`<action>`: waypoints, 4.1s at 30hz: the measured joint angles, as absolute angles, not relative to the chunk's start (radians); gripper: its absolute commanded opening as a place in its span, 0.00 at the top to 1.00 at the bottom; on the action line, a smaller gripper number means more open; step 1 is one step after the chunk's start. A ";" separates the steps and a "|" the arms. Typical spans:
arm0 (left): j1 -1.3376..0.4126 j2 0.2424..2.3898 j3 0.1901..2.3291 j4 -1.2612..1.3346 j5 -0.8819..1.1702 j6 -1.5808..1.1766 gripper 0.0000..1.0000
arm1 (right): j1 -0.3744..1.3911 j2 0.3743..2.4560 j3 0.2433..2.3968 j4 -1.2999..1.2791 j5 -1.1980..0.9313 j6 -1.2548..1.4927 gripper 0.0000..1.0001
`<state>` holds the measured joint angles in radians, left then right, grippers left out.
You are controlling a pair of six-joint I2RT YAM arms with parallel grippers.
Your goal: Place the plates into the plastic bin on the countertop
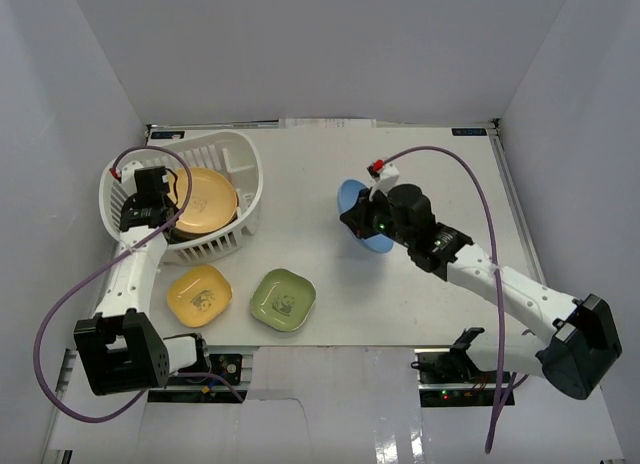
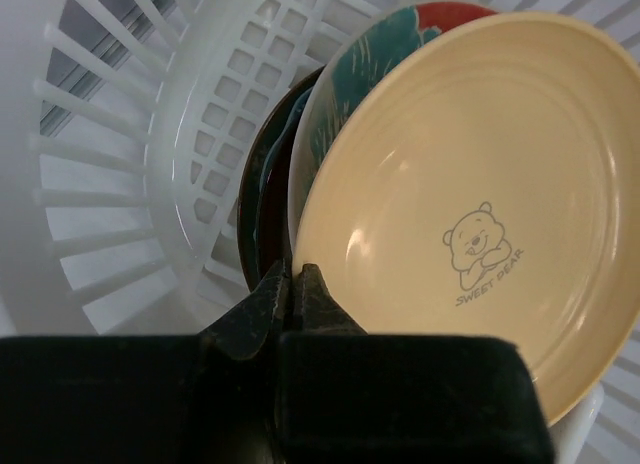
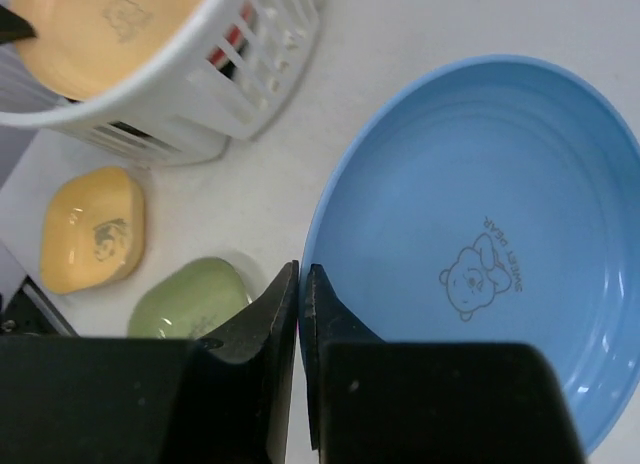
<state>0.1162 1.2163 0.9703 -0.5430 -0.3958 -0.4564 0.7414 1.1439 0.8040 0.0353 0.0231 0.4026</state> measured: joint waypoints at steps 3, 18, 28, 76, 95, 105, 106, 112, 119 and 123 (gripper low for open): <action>0.118 1.219 0.970 -0.526 -0.399 -0.451 0.60 | 0.799 1.237 0.979 0.005 0.024 0.353 0.92; 0.108 0.971 1.119 -0.434 0.064 -0.524 0.02 | 0.960 1.931 1.933 -0.107 -0.245 0.076 0.92; -0.093 0.965 1.623 -0.464 0.113 -0.458 0.02 | 1.017 2.290 2.201 -0.068 -0.366 -0.007 0.92; -0.310 1.078 0.763 -0.812 0.321 -0.445 0.13 | 1.027 0.761 0.343 0.331 0.073 0.306 0.72; -0.562 1.195 0.705 -0.601 -0.002 -0.640 0.20 | 1.020 0.634 0.342 0.330 0.064 0.265 0.72; -0.828 1.223 0.627 -0.702 -0.167 -0.833 0.37 | 1.020 0.569 0.342 0.299 0.051 0.258 0.71; -0.841 1.222 0.627 -0.702 -0.179 -0.846 0.45 | 1.020 0.563 0.342 0.294 0.050 0.258 0.71; -0.916 1.223 0.655 -0.693 -0.222 -0.894 1.00 | 1.020 0.567 0.342 0.260 0.055 0.286 0.59; -0.949 1.128 0.737 -0.757 -0.296 -0.893 1.00 | 1.020 0.626 0.342 0.127 0.218 0.402 0.47; -0.952 1.007 0.919 -0.808 -0.386 -0.882 1.00 | 1.015 0.655 0.342 0.075 0.312 0.476 0.45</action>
